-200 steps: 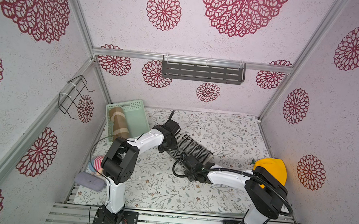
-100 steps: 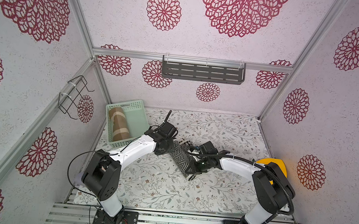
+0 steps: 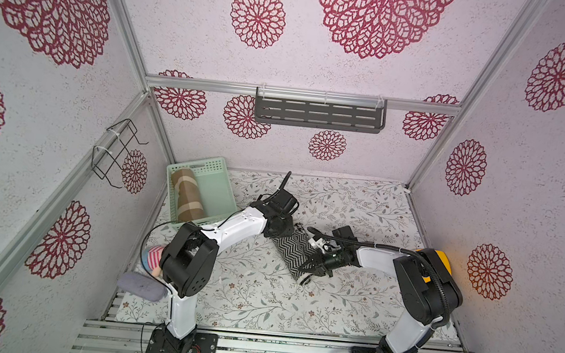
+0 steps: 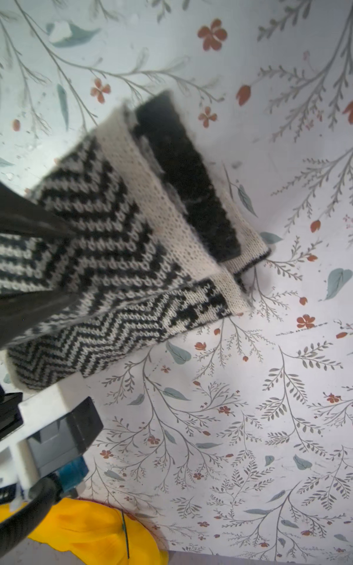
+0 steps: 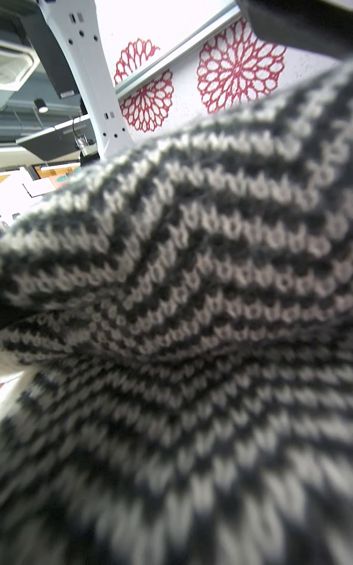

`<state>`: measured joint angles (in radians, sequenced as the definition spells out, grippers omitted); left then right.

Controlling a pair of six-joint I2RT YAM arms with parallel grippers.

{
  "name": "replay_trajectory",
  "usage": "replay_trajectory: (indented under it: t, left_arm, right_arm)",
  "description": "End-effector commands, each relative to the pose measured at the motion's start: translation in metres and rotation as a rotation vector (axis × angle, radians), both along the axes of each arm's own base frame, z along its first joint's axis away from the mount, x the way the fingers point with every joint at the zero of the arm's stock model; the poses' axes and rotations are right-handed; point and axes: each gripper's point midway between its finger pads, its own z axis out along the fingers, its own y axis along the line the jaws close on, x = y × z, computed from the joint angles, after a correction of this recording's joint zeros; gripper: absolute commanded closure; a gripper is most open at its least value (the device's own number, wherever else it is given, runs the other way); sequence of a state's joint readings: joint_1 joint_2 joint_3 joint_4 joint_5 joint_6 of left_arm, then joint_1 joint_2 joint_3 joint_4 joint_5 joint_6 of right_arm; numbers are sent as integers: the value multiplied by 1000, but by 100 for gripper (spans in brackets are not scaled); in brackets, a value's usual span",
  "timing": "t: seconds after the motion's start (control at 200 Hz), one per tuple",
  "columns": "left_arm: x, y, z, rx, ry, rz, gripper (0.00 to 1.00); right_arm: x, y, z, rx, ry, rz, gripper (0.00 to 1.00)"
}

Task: Roll up the scarf and place it into the basket
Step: Roll the scarf at the center of the board.

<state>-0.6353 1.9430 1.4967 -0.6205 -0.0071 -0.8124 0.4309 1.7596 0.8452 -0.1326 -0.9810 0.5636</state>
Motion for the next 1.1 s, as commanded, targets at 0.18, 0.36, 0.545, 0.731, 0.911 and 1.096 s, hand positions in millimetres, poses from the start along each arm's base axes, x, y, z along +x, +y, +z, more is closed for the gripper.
replay_trajectory:
  t: [0.18,0.36,0.545,0.731,0.911,1.096]
  left_arm:
    - [27,-11,-53,1,63,2,79]
    - [31,-12,-69,-3,92,6,82]
    - [30,-14,-73,-10,104,-1,82]
    - [28,-18,-76,-19,115,-9,82]
    - [26,-18,-77,-19,122,-9,82]
    - [25,-19,-79,-23,133,-11,79]
  right_arm:
    - [10,-23,-14,-121,10,-66,68]
    - [23,-39,5,-248,-123,-107,48]
    - [36,-78,35,-534,-353,-192,34]
    - [35,-82,71,-826,-678,-167,32]
    - [23,-47,86,-948,-928,-56,29]
    - [10,-12,72,-1038,-1088,99,24]
